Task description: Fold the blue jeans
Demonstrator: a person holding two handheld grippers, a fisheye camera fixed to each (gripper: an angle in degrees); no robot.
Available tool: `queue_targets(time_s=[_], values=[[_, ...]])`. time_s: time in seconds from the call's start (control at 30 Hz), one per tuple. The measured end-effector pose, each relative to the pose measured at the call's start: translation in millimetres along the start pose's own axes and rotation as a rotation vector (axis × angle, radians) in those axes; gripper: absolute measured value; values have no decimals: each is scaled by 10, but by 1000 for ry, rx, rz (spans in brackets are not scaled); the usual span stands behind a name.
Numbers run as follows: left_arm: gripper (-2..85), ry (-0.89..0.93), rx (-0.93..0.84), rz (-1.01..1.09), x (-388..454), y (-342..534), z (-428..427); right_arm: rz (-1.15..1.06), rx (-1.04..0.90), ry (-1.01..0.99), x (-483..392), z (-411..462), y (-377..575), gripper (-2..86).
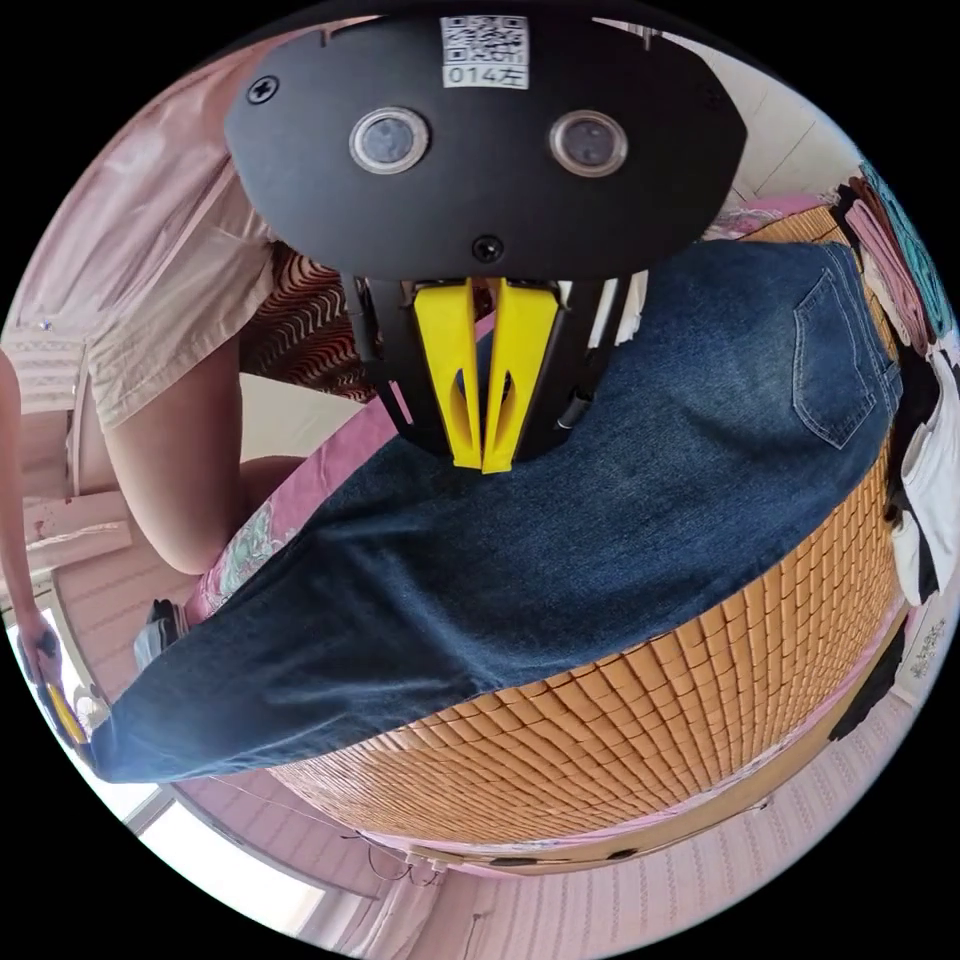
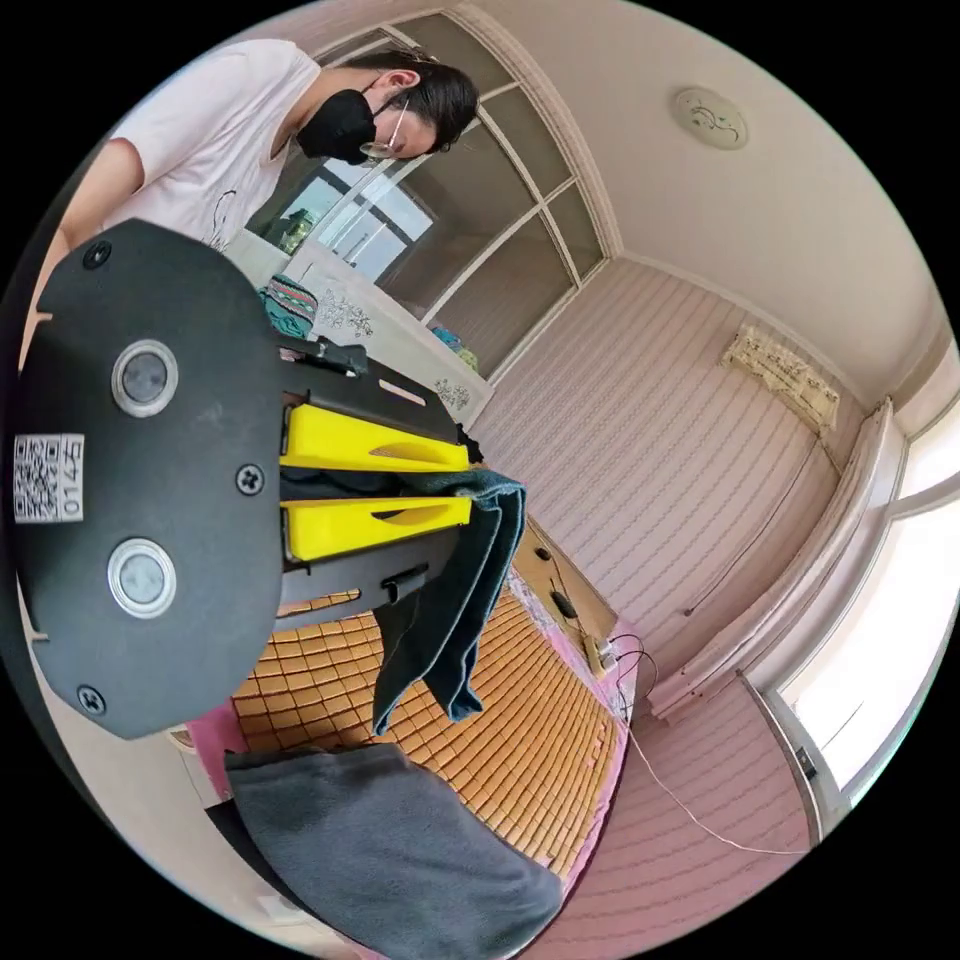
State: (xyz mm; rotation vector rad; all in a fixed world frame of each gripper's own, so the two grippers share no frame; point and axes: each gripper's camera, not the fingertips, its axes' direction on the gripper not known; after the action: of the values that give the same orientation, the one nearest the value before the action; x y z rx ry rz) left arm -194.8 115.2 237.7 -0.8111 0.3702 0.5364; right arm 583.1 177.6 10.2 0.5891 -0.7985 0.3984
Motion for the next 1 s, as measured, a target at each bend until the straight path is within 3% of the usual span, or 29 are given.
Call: queue_targets(time_s=[0.17, 0.27, 0.37, 0.43, 0.5, 0.57, 0.63, 0.77, 0.9, 1.0], values=[[-8, 299, 98, -27, 285, -216, 58, -323, -215, -121, -1358, 853, -221, 43], [-8, 344, 164, -64, 194, 118, -197, -493, -537, -263, -2194, 1972, 363, 50], [-9, 282, 183, -150, -150, 760, -483, -580, -860, -312, -2746, 3130, 1612, 70], [-10, 243, 171, -298, -548, 1340, -648, -571, -1119, -259, -2777, 3891, 2801, 95], [-10, 274, 210, -435, -834, 1712, -777, -585, -1246, -136, -2659, 4227, 3546, 97], [-10, 334, 281, -523, -1051, 1964, -909, -575, -1294, -80, -2583, 4370, 4005, 97], [-10, 277, 312, -563, -1197, 2070, -1044, -602, -1259, -26, -2628, 4440, 4304, 98], [-8, 200, 279, -531, -1293, 1918, -1008, -753, -1190, 88, -2797, 4618, 4630, 101], [5, 178, 248, -466, -1291, 1548, -873, -876, -1307, 191, -2798, 5059, 5223, 78], [25, 175, 224, -447, -1284, 1379, -805, -846, -1328, 164, -2789, 5192, 5236, 40]])
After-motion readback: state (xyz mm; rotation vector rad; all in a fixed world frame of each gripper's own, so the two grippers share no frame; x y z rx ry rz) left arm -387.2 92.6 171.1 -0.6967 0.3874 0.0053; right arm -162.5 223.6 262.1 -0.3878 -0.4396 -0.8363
